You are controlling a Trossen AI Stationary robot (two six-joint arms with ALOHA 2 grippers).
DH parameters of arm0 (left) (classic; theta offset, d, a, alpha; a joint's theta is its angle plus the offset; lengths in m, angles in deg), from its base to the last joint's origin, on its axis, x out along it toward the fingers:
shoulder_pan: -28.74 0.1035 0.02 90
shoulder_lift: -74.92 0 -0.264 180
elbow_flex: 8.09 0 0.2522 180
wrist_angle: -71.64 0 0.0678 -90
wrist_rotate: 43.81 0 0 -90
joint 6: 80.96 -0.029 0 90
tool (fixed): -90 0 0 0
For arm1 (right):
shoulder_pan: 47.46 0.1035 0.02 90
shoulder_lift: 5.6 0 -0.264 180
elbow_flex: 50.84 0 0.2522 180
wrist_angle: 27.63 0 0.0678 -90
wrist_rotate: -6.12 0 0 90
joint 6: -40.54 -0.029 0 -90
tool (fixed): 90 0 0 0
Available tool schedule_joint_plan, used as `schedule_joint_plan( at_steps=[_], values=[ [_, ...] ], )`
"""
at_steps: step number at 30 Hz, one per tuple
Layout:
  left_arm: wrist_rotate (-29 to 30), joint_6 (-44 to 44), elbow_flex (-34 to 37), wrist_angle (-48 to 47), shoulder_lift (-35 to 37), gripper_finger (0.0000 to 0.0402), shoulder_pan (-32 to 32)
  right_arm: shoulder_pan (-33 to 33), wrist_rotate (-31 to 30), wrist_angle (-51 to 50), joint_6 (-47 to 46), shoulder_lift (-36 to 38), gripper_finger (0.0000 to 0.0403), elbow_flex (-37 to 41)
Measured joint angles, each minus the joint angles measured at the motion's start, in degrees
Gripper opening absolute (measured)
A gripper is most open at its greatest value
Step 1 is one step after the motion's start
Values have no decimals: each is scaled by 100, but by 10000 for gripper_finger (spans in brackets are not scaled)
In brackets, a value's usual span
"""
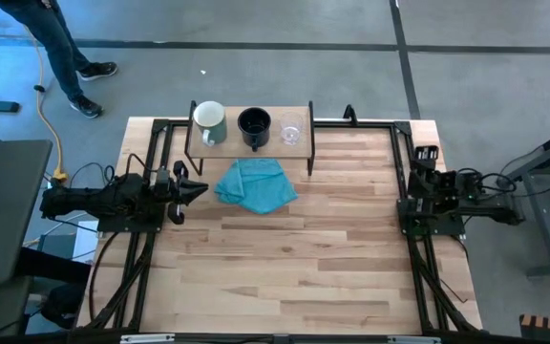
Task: Stack small to large cups/mugs on shelf
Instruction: Return to Home Position
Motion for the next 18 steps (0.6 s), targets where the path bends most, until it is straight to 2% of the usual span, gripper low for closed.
schedule_joint_plan(
  at_steps=[5, 9, 18],
  values=[
    [4, 18, 0, 4, 0, 26, 0, 0, -103, 282, 5, 2, 134, 0],
    [4, 24, 0, 4, 0, 26, -2, 0, -418, 322, 49, 2, 134, 0],
    [4, 55, 0, 4, 0, 26, 0, -2, -362, -1443, -922, 2, 134, 0]
  ],
)
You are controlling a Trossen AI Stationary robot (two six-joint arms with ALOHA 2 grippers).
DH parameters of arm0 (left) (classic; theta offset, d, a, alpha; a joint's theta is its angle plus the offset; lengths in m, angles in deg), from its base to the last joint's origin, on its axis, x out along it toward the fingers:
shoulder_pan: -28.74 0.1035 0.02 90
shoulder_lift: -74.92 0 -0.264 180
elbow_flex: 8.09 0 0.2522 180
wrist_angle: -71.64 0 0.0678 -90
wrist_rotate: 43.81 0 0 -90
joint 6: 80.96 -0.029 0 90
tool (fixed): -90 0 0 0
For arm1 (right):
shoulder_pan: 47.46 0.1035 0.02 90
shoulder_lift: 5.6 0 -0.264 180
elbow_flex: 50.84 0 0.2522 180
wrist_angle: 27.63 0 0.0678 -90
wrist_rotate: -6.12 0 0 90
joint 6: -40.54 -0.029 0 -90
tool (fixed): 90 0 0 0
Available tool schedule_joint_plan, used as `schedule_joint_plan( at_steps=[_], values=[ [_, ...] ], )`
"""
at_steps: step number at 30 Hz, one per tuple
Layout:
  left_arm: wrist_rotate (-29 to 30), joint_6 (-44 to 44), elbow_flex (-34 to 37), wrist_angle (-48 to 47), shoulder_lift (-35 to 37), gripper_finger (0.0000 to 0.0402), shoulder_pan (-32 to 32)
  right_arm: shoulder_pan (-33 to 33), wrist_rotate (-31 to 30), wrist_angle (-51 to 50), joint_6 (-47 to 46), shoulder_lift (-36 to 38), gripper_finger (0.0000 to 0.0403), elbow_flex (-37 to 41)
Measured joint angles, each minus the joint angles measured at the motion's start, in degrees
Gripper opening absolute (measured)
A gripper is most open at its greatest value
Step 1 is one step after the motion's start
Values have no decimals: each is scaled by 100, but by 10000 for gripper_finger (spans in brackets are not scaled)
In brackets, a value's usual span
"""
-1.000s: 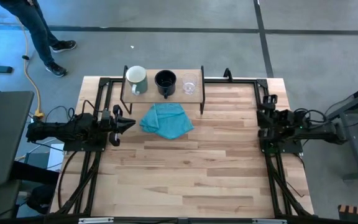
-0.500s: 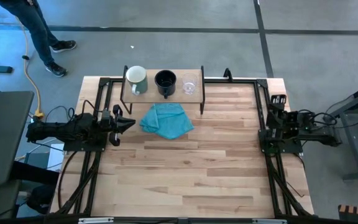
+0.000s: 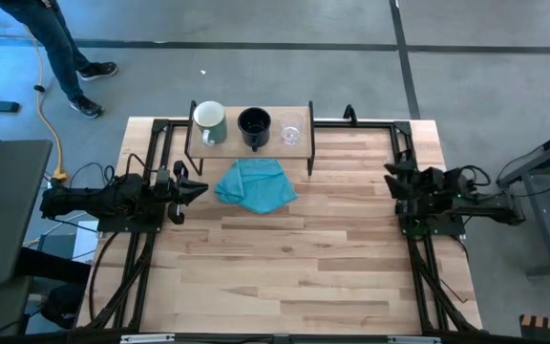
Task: Stack small to large cups/mugs on shelf
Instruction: Return to Home Position
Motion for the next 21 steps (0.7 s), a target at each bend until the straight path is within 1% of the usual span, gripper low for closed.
schedule_joint_plan(
  at_steps=[6, 11, 14, 21],
  values=[
    [0, 6, 0, 0, 0, 26, 0, 0, 142, -829, -771, 0, 134, 0],
    [0, 8, 0, -2, 0, 26, 0, 0, 484, -1584, -1323, 0, 134, 0],
    [0, 9, 0, -4, 0, 26, 0, 0, 584, -1969, -1453, 0, 134, 0],
    [0, 9, 0, -44, 0, 26, 0, 0, 824, -2519, -1462, 0, 134, 2]
  ],
)
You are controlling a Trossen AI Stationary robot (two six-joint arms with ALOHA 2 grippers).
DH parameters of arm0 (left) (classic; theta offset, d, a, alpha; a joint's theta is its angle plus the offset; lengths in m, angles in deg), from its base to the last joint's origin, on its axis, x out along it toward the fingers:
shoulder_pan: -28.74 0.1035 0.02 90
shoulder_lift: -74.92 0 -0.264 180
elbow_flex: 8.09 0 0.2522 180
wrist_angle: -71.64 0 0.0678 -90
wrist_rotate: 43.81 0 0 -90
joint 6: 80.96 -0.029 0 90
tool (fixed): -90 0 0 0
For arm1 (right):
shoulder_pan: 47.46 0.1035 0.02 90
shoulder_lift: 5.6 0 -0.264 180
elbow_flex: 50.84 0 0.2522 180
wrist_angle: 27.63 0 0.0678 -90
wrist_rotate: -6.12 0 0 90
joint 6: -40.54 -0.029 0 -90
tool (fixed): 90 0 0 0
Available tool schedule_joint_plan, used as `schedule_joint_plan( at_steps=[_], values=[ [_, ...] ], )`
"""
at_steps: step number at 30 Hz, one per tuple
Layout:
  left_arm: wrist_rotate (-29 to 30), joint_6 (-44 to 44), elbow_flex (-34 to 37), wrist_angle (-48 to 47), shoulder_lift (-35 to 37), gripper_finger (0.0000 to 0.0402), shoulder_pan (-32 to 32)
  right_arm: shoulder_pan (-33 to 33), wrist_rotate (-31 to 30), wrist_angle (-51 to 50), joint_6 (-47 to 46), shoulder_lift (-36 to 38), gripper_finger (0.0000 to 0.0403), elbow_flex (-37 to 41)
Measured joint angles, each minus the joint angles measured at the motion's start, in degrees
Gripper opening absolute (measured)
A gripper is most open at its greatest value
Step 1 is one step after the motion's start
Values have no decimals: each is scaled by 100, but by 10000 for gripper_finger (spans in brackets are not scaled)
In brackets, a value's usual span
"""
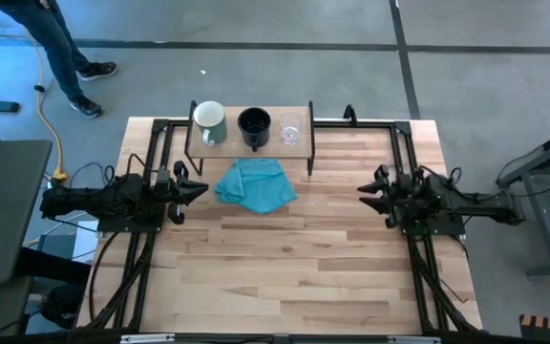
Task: Stack small to large cups/mugs on shelf
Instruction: Return to Home Position
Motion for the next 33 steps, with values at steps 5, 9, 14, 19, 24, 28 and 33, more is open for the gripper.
schedule_joint_plan(
  at_steps=[5, 9, 14, 19, 24, 28, 33],
  values=[
    [0, 0, -2, -47, 0, 26, 0, 0, 11, -576, 6, 2, 134, 0],
    [0, -7, -1, -51, 0, 26, -1, 0, 9, -919, 66, 2, 134, 0],
    [0, -11, -2, -99, -2, 26, 0, 2, 7, -1133, 133, -3, 134, 0],
    [0, -24, -2, -151, -2, 26, 0, 1, -115, -1153, 175, -4, 134, 0],
    [0, -15, -2, -379, -2, 26, -2, 0, -116, -1155, 149, -11, 134, 0],
    [0, -12, -2, -395, -2, 26, 0, 0, -116, -1155, 131, -13, 134, 0],
    [-6, -44, -2, -478, -2, 26, -2, 0, -116, -1155, 116, -13, 134, 0]
  ],
)
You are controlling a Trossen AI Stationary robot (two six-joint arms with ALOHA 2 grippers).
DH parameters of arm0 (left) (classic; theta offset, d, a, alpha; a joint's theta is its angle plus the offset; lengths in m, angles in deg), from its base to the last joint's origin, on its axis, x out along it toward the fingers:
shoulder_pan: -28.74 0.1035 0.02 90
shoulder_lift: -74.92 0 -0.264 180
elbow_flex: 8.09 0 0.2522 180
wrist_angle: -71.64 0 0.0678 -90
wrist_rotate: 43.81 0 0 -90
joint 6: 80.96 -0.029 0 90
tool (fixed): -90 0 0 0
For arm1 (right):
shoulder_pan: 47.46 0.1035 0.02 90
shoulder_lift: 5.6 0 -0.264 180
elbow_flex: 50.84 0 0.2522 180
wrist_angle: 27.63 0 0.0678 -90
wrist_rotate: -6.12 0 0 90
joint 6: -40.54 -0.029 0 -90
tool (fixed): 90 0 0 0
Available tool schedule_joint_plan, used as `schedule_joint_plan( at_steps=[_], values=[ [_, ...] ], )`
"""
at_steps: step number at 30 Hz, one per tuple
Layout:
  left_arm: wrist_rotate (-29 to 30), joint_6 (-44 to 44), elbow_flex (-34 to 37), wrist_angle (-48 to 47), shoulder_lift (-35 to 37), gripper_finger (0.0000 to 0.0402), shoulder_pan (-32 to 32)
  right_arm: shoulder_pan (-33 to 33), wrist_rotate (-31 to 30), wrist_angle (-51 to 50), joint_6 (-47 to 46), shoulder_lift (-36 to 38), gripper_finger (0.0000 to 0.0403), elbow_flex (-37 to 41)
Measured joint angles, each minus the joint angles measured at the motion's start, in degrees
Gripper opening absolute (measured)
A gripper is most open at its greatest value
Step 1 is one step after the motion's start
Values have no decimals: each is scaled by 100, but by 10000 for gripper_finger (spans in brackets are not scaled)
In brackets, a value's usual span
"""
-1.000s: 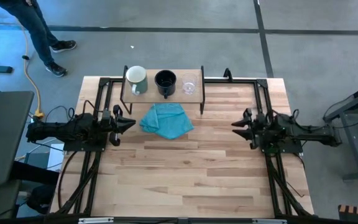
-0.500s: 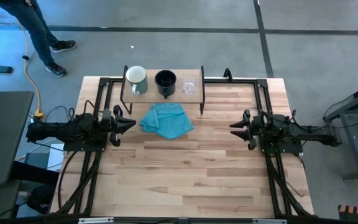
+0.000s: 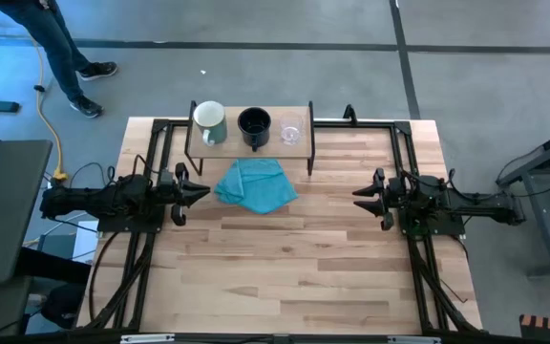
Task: Stack small to large cups/mugs on shelf
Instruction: Return to Home Position
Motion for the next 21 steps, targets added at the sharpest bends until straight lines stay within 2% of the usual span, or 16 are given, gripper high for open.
schedule_joint_plan(
  at_steps=[21],
  values=[
    [-39, -325, 0, 13, 0, 26, 0, 1, -2, -2, 13, -2, 134, 0]
  ],
)
